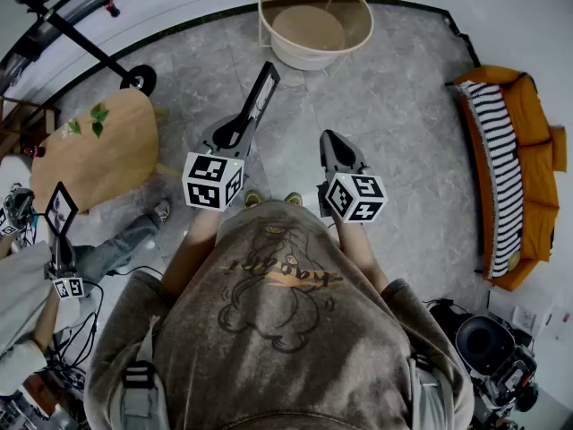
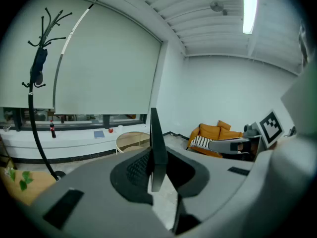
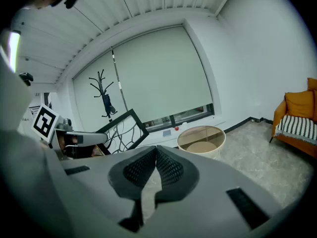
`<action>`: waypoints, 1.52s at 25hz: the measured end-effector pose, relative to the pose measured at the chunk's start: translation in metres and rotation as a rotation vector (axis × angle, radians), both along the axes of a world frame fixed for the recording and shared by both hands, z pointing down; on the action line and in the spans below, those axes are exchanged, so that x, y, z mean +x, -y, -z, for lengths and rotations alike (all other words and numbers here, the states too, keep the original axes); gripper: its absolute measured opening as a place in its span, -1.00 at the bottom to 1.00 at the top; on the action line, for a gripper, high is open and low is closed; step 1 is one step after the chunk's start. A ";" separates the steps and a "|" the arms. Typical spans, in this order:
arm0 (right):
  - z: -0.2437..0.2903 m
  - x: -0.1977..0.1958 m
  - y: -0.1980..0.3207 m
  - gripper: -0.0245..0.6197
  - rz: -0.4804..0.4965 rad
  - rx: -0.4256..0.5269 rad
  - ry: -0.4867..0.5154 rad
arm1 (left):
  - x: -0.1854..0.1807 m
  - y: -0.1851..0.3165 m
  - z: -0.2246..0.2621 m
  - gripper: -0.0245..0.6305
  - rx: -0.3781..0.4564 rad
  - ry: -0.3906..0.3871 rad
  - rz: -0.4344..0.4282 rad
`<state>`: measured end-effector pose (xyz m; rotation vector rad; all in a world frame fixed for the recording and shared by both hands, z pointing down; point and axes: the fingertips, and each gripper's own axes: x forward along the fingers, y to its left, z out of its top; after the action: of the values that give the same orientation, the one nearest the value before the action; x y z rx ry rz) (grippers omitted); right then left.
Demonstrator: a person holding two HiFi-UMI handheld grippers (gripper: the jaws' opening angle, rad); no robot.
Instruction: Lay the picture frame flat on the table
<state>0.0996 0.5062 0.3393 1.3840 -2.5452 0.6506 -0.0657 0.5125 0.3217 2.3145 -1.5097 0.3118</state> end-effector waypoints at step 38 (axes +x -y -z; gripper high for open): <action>-0.009 -0.037 0.013 -0.86 -0.102 0.053 0.070 | -0.033 0.035 -0.028 -0.70 -0.004 0.009 -0.112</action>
<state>0.0628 0.4928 0.3485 1.5440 -2.5765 0.6639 -0.0990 0.4772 0.3492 2.4023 -1.3846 0.3540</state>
